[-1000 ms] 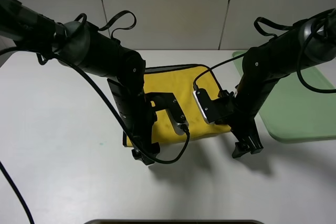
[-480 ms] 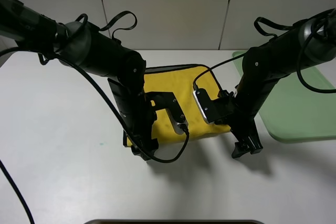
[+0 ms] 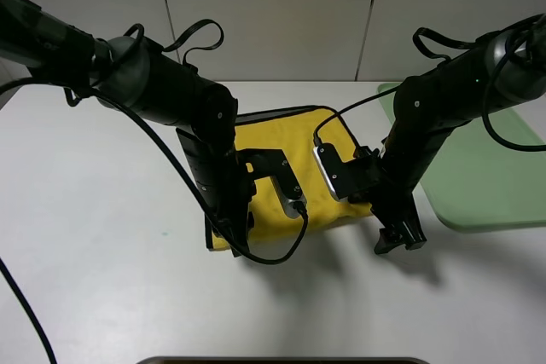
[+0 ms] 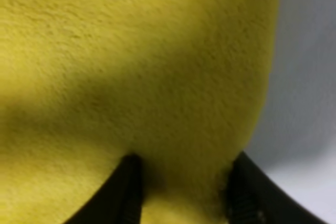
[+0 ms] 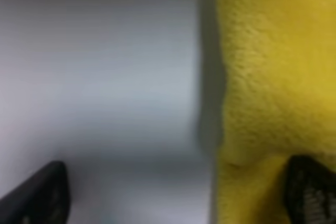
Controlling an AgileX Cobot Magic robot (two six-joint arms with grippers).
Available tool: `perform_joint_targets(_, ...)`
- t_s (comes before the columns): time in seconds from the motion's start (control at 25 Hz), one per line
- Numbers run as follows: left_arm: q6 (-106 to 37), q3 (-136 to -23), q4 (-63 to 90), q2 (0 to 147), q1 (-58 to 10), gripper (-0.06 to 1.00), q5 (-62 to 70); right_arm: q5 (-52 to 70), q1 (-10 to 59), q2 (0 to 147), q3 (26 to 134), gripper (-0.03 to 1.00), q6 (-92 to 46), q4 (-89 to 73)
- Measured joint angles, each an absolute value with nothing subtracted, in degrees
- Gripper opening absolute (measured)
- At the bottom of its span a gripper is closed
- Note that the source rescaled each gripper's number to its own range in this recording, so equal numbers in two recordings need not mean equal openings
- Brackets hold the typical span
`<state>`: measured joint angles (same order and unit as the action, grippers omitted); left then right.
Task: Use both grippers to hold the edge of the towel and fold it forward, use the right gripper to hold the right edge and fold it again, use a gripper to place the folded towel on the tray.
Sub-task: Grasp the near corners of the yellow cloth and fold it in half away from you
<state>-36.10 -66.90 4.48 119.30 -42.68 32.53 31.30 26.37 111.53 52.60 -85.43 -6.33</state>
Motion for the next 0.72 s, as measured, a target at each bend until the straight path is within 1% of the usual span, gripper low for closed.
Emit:
perform_joint_targets(0.08,-36.14,-66.9,4.53,119.3,-42.68,0.3,32.53,31.19,26.37,111.53,52.6,0.8,-85.43,-6.38)
perform_joint_targets(0.2,-36.14,-66.9,4.62,119.3,-42.68,0.27,32.53,30.86,26.37,111.53,52.6,0.68,-85.43,-6.38)
perform_joint_targets(0.32,-36.14,-66.9,4.78,119.3,-42.68,0.27,32.58,30.33,26.37,111.53,52.6,0.5,-85.43,-6.42)
perform_joint_targets(0.4,-36.14,-66.9,4.8,119.3,-42.68,0.25,32.66,30.0,26.37,111.53,52.6,0.37,-85.43,-6.42)
perform_joint_targets(0.48,-36.14,-66.9,4.8,119.3,-42.68,0.19,32.71,29.75,26.37,111.53,52.6,0.25,-85.43,-6.64)
perform_joint_targets(0.6,-36.14,-66.9,4.96,119.41,-42.68,0.05,32.87,29.75,26.37,111.53,52.6,0.09,-85.43,-7.32)
perform_joint_targets(0.64,-36.14,-66.9,4.96,119.41,-42.68,0.02,32.92,29.75,26.37,111.53,52.6,0.04,-85.43,-7.57)
perform_joint_targets(0.68,-36.14,-66.9,4.99,119.41,-42.68,0.01,32.92,29.75,26.37,111.53,52.6,0.0,-85.43,-7.77)
perform_joint_targets(0.72,-36.14,-66.9,4.99,119.41,-42.68,0.01,32.92,29.75,26.37,111.53,52.6,0.0,-85.43,-7.96)
